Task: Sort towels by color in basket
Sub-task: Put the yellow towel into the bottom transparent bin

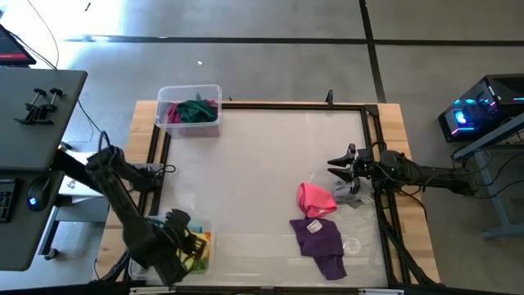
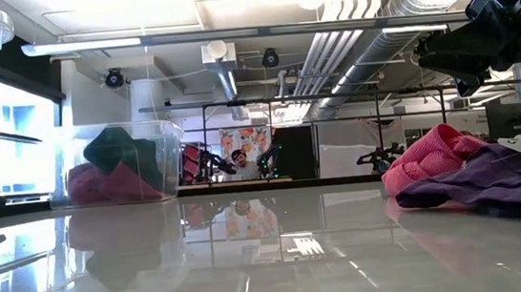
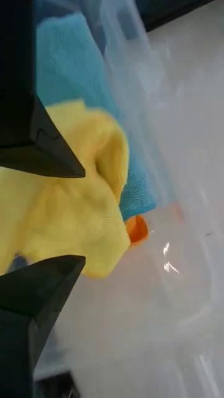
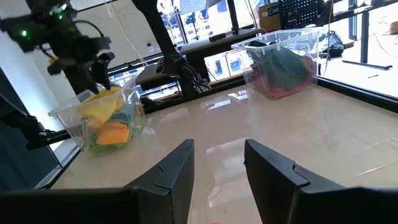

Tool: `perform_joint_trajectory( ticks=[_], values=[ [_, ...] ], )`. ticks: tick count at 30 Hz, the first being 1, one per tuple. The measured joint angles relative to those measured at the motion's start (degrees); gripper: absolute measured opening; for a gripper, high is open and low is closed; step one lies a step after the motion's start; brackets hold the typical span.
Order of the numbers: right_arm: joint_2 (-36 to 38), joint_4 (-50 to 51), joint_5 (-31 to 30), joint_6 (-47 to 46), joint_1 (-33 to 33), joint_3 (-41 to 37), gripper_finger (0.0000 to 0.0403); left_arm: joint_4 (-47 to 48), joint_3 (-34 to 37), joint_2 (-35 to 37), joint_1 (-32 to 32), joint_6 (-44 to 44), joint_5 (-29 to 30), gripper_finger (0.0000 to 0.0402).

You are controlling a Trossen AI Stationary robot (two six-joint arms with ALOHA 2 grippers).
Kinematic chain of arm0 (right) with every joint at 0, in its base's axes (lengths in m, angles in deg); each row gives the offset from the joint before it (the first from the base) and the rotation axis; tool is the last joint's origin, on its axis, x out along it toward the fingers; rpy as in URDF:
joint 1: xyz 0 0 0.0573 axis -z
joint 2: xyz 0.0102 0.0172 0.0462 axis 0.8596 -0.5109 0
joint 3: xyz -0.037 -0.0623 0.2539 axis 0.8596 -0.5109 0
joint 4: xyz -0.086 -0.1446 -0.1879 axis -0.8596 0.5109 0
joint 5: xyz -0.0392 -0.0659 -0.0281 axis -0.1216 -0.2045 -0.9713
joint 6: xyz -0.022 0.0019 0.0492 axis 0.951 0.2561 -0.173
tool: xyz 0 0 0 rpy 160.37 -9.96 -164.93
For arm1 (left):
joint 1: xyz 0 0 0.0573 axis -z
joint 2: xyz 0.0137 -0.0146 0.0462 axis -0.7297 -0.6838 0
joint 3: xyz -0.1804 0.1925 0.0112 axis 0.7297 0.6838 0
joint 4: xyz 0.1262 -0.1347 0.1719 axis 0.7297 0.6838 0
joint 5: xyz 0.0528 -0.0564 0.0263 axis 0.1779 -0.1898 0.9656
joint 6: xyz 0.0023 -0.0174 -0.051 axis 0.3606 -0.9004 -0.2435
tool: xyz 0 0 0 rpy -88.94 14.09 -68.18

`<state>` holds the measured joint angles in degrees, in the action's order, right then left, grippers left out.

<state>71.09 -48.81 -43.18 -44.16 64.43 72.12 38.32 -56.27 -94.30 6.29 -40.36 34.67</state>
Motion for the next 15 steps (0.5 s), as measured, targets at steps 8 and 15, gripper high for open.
perform_joint_trajectory(
  ticks=[8, 15],
  values=[
    [0.00, 0.00, 0.00, 0.00, 0.01, 0.01, 0.0138, 0.81, -0.02, 3.38, -0.65, -1.84, -4.95, 0.0168],
    [0.00, 0.00, 0.00, 0.00, 0.01, 0.01, 0.0138, 0.69, -0.02, 1.20, -1.03, -0.44, -5.84, 0.0082]
  ],
)
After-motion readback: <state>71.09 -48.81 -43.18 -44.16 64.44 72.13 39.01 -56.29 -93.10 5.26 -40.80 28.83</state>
